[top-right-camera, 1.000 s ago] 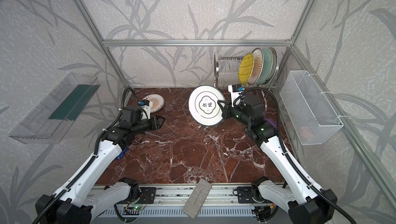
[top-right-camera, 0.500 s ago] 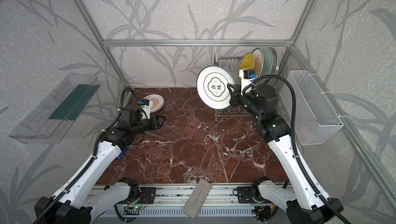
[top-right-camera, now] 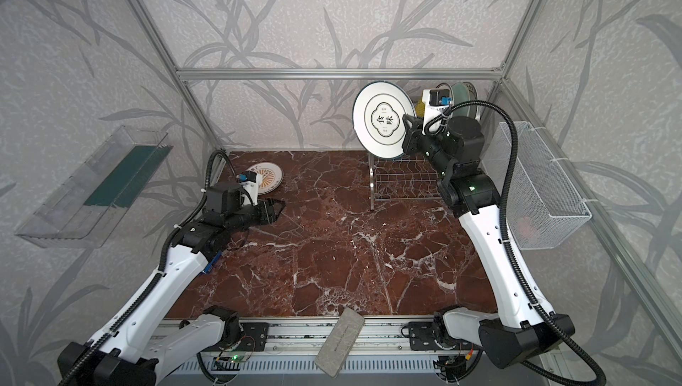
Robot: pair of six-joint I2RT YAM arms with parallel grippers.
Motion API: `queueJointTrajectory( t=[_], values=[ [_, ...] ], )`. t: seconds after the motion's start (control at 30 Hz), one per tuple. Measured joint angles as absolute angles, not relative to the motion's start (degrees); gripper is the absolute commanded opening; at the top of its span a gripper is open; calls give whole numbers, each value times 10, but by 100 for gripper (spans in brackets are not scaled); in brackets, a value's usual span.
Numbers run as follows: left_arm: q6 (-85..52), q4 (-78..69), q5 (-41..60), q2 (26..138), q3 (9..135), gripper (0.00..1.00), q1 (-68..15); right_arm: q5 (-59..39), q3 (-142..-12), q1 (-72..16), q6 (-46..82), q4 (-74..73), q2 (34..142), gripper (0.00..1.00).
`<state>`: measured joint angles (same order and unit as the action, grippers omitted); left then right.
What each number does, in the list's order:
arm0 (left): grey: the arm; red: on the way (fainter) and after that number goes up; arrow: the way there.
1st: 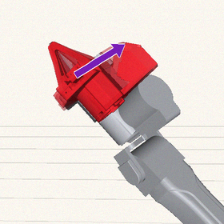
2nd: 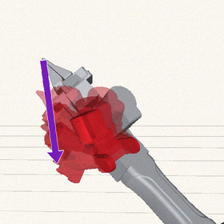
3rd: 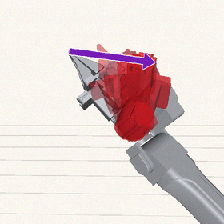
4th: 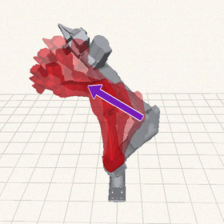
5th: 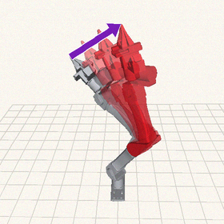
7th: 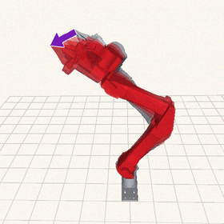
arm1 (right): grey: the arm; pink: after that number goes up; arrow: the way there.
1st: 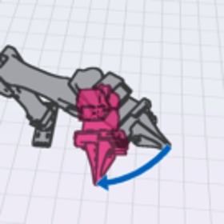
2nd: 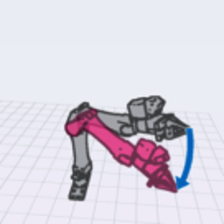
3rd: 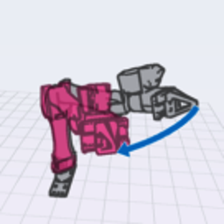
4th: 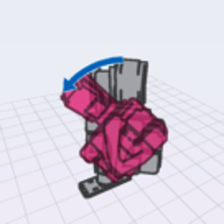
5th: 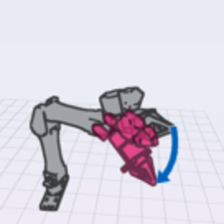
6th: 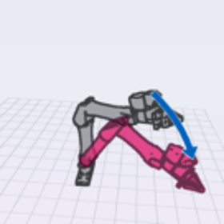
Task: Load the plates into the dish rack
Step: 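Carry the upright white plate with the right gripper toward the rack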
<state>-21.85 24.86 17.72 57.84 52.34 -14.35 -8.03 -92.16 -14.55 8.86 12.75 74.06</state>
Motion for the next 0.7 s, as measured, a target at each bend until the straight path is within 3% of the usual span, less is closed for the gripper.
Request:
queueJointTrajectory(
  t=[0.27,0.7],
  values=[
    [-218,249,178,578,523,50,-146,-49,-1021,-130,61,147,804,0],
    [-218,249,178,568,523,50,-146,17,-1061,-120,34,140,856,0]
  ],
)
